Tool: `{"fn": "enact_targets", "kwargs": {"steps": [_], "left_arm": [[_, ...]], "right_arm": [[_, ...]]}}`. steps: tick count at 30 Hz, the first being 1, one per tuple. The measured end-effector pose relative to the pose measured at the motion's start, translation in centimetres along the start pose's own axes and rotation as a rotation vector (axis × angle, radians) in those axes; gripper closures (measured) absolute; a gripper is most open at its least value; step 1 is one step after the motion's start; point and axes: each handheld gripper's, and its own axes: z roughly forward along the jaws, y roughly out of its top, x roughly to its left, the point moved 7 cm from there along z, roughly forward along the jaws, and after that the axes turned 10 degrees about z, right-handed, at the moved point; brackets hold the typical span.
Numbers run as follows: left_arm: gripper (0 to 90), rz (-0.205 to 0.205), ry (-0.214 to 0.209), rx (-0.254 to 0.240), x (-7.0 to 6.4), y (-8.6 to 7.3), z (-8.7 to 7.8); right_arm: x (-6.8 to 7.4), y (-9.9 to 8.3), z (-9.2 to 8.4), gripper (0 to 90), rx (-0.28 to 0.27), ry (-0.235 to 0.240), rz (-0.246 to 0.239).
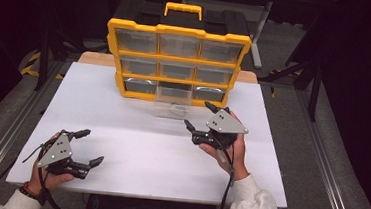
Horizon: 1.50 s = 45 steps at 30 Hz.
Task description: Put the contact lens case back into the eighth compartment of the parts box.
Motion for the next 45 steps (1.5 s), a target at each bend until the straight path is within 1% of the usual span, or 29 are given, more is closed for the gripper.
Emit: {"fn": "enact_targets", "kwargs": {"steps": [8, 11, 15, 21, 27, 33, 37, 39, 42, 45], "left_arm": [[7.2, 0.004, 0.002, 0.0, 0.0, 0.0, -0.1], [7.2, 0.006, 0.003, 0.001, 0.0, 0.0, -0.1], [7.2, 0.005, -0.003, 0.001, 0.0, 0.0, -0.1], [7.2, 0.007, -0.002, -0.003, 0.0, 0.1, -0.1], [7.4, 0.01, -0.005, -0.001, -0.1, 0.1, -0.1], [7.3, 0.014, -0.002, 0.002, -0.1, 0.1, -0.2], [7.2, 0.017, -0.002, 0.005, -0.1, 0.1, -0.1], [7.1, 0.014, 0.001, 0.003, -0.1, 0.1, -0.1], [7.1, 0.016, -0.002, 0.005, -0.1, 0.1, -0.1], [7.1, 0.018, -0.004, 0.005, -0.1, 0.1, -0.1]], "right_arm": [[0.3, -0.8, -0.5, 20.6, 0.017, 0.01, -0.02], [0.4, -1.0, -0.7, 20.4, 0.019, 0.017, -0.02], [0.8, -1.6, -0.9, 20.2, 0.03, 0.024, -0.04], [1.2, -2.5, -1.0, 20.1, 0.051, 0.03, -0.061], [1.3, -3.2, -1.4, 20.0, 0.06, 0.004, -0.069], [1.4, -4.0, -2.1, 20.0, 0.073, 0.002, -0.068], [1.5, -4.4, -2.8, 20.3, 0.059, 0.002, -0.082], [1.6, -4.8, -3.0, 20.1, 0.069, 0.007, -0.08], [1.7, -5.3, -3.3, 19.5, 0.078, 0.0, -0.093], [1.8, -5.7, -3.6, 19.5, 0.067, 0.003, -0.105]]}}
